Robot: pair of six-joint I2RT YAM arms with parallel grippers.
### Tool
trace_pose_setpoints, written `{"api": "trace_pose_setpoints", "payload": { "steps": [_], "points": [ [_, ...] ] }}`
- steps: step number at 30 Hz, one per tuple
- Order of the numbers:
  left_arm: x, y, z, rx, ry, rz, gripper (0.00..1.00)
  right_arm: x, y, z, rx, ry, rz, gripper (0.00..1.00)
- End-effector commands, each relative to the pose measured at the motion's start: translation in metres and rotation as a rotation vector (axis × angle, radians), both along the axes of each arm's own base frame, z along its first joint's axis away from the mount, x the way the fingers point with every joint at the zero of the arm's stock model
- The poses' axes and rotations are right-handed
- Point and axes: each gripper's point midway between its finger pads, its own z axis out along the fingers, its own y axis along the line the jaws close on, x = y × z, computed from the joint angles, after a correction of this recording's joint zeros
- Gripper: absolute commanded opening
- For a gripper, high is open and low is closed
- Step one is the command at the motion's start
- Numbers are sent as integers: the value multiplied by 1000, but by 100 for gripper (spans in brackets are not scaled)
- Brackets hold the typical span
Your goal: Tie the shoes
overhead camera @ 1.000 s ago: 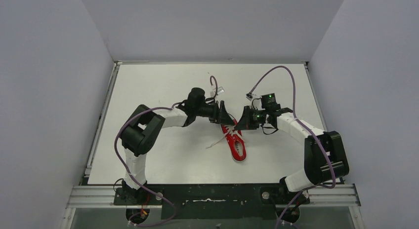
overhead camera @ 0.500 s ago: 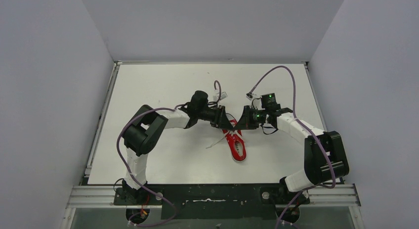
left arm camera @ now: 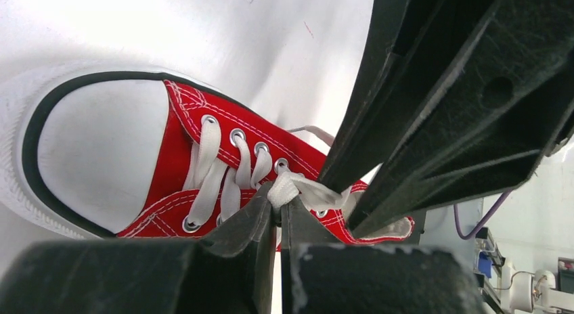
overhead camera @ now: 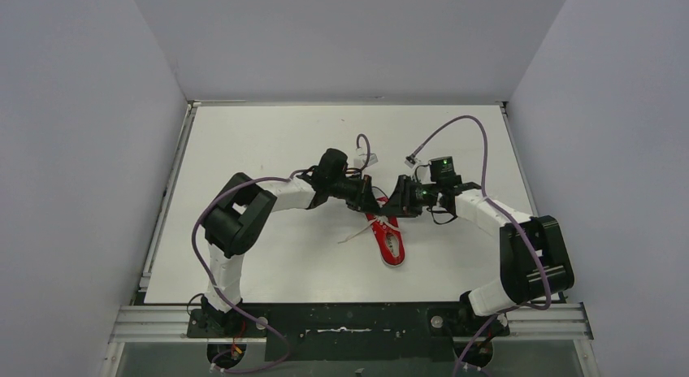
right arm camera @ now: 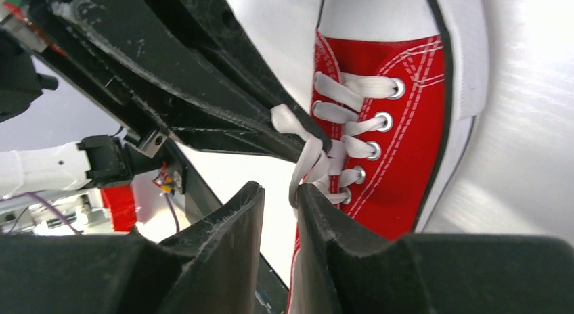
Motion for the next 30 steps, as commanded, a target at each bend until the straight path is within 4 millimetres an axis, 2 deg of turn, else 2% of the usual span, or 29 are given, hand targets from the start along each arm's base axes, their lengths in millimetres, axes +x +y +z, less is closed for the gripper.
{"api": "trace_pose_setpoints", "payload": {
  "steps": [1,4,8,12,21,26,30],
  "points": [
    [13,-10,14,-38,-50,8,0,1,17,30,157,-14,17,30],
    [11,-11,16,-52,-44,-2,0,3,6,36,139,-22,-21,36],
    [10,-10,16,-54,-42,-7,0,17,-30,33,96,-8,-142,37],
    [9,-9,17,-59,-41,-8,0,24,-45,16,32,45,-154,27],
    [8,-9,17,-61,-36,-13,0,35,-33,-6,41,90,-78,24],
    [8,-10,18,-65,-34,-17,0,30,-19,-9,70,101,-21,23],
    [8,-10,18,-67,-33,-21,0,26,-10,-3,112,89,7,24]
  ]
}}
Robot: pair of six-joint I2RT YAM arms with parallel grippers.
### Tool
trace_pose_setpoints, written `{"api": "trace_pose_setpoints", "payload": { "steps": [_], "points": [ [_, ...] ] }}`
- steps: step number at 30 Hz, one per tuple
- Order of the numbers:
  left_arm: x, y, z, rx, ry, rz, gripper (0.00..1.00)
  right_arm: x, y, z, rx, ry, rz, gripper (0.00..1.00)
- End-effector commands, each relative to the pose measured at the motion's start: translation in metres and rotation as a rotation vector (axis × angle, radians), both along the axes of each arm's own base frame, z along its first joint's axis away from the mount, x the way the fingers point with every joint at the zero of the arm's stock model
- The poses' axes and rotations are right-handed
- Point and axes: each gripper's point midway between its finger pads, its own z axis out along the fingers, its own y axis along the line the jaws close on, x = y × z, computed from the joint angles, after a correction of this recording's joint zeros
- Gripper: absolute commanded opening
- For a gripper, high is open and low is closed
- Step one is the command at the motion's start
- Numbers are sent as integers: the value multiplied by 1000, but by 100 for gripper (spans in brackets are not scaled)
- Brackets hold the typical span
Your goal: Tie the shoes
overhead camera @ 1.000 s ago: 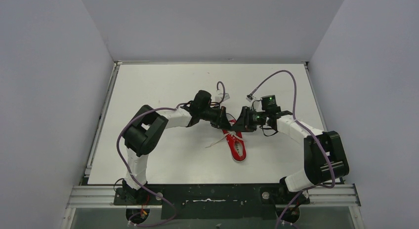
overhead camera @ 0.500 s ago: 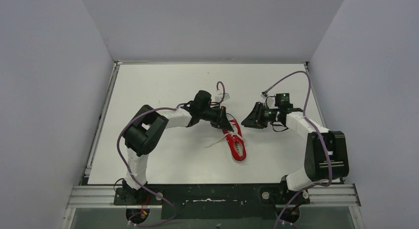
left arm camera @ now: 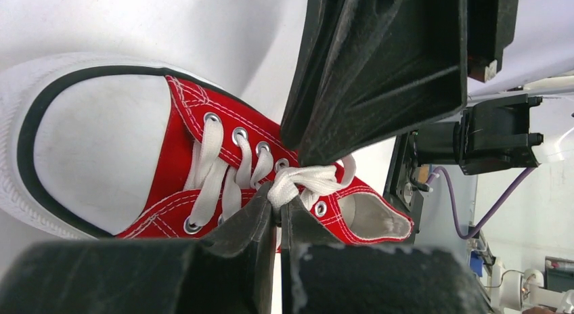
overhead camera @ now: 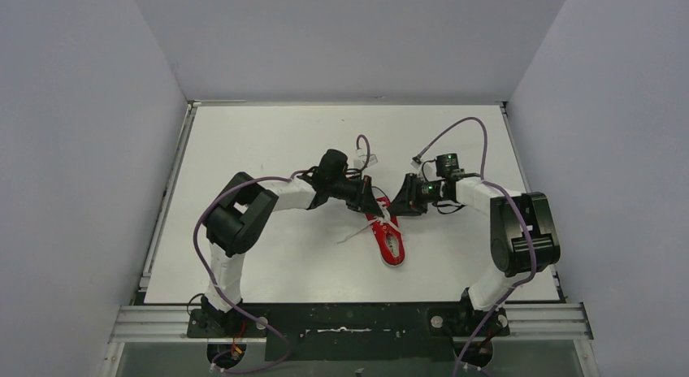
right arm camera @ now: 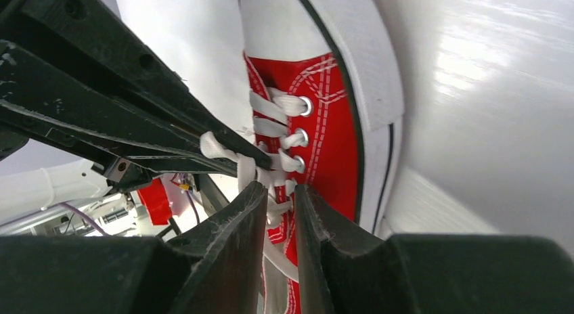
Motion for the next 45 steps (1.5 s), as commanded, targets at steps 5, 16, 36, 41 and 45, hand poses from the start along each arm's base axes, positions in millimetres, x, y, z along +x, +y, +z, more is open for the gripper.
{"api": "trace_pose_setpoints", "payload": {
  "steps": [5,16,36,41,45],
  "points": [
    [9,-9,22,-68,-60,-22,0,-2,18,23,96,-89,71,24],
    [7,-12,30,-102,-58,-32,0,-7,26,18,104,-83,82,27],
    [-3,-16,31,-145,-22,-70,0,-1,25,18,91,-108,74,25],
    [-7,-14,33,-150,-24,-79,0,2,24,20,80,-125,78,4],
    [-5,-8,35,-139,-37,-63,2,1,23,20,73,-132,79,0]
  ]
}}
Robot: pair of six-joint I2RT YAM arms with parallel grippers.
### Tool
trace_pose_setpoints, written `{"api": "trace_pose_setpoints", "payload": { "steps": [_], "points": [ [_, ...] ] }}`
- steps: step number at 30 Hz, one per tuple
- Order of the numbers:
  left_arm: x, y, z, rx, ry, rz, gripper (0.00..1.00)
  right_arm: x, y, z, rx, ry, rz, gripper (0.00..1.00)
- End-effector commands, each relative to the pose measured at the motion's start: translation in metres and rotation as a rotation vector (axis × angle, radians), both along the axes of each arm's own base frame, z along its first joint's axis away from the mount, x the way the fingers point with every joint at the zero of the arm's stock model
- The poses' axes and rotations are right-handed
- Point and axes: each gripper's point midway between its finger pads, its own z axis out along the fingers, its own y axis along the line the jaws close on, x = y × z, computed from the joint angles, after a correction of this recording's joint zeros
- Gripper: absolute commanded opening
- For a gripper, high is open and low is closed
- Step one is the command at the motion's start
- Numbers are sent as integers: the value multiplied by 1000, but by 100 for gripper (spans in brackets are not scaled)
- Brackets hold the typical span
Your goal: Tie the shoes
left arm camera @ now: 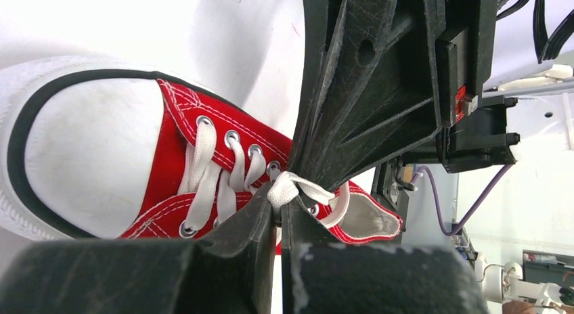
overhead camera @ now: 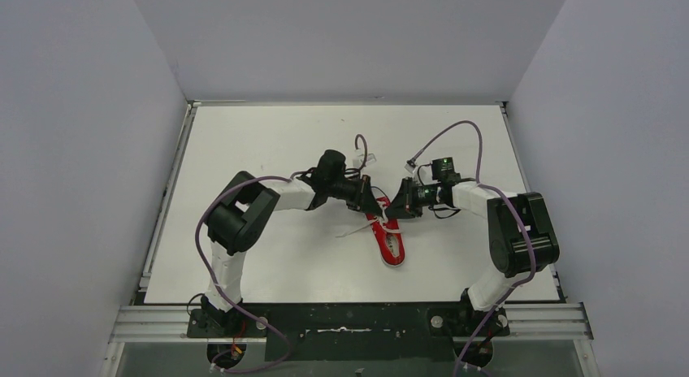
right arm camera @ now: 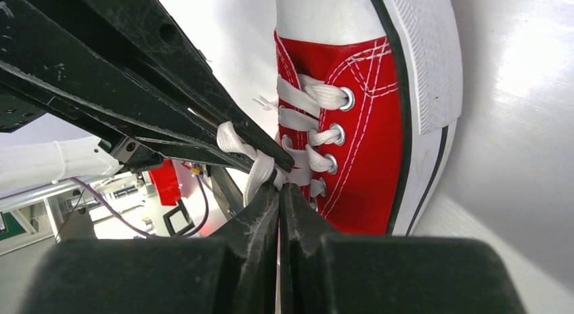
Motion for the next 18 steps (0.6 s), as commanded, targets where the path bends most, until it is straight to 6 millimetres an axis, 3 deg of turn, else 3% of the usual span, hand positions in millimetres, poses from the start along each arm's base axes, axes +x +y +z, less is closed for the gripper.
{"api": "trace_pose_setpoints", "payload": {
  "steps": [1,5,7,13,18],
  "points": [
    [-1,-3,32,-86,-78,-36,11,15,1,17,-11,-120,3,0],
    [8,7,41,-96,-109,12,48,10,0,14,-22,-112,12,0],
    [12,8,44,-100,-120,16,58,9,0,13,-22,-110,14,0],
    [21,-2,51,-105,-120,24,65,10,0,13,-22,-110,12,0],
    [27,-7,38,-37,-104,32,63,11,2,14,-19,-109,17,0]
  ]
}}
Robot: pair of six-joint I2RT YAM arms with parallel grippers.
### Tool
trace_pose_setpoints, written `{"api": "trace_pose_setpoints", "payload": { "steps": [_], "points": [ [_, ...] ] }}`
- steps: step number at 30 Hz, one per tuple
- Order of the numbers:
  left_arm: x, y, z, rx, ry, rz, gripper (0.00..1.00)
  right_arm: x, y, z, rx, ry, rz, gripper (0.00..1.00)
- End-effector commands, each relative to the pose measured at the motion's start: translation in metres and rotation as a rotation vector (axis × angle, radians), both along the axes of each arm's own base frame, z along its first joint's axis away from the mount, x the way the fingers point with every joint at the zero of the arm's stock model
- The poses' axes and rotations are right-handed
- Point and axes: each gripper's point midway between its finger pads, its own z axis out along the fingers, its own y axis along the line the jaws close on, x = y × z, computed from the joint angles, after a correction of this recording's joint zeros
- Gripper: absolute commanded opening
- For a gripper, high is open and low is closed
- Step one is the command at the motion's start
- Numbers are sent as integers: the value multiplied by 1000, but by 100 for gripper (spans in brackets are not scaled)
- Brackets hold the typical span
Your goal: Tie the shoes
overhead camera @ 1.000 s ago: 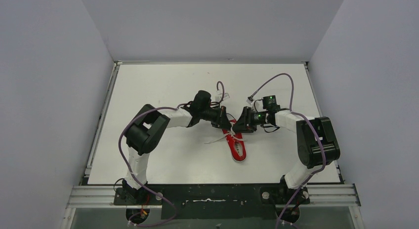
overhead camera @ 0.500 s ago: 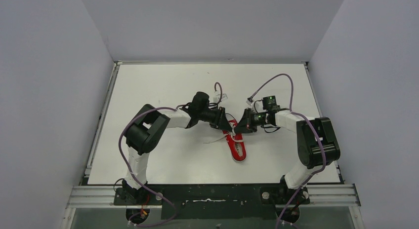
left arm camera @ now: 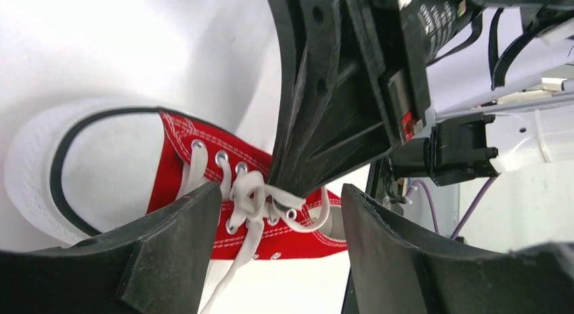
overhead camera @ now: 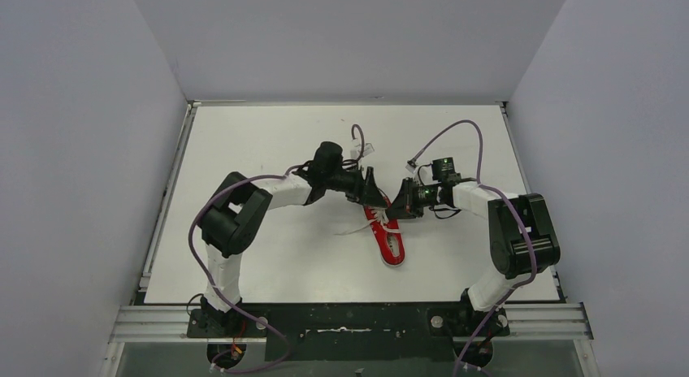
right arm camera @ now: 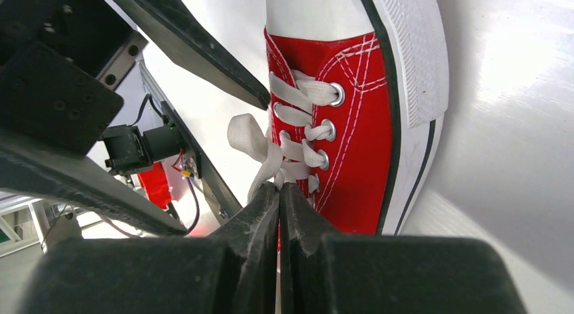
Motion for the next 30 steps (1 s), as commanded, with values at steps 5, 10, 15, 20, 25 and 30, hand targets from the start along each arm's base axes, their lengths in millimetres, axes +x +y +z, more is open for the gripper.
{"api": "trace_pose_setpoints", "payload": {
  "steps": [5,10,15,20,25,30],
  "points": [
    [23,-11,9,39,-73,20,53,11,6,16,12,-96,23,0],
    [22,-15,8,50,-70,-9,44,10,6,16,10,-96,24,0],
    [17,-14,6,66,-65,-37,48,11,6,17,11,-96,22,0],
    [16,-13,4,80,-64,-50,31,12,6,18,13,-95,21,0],
    [27,-8,11,74,-82,6,0,9,4,18,-5,-89,19,0],
    [24,-3,26,42,-56,46,0,6,-8,19,-105,-64,-25,0]
  ]
}}
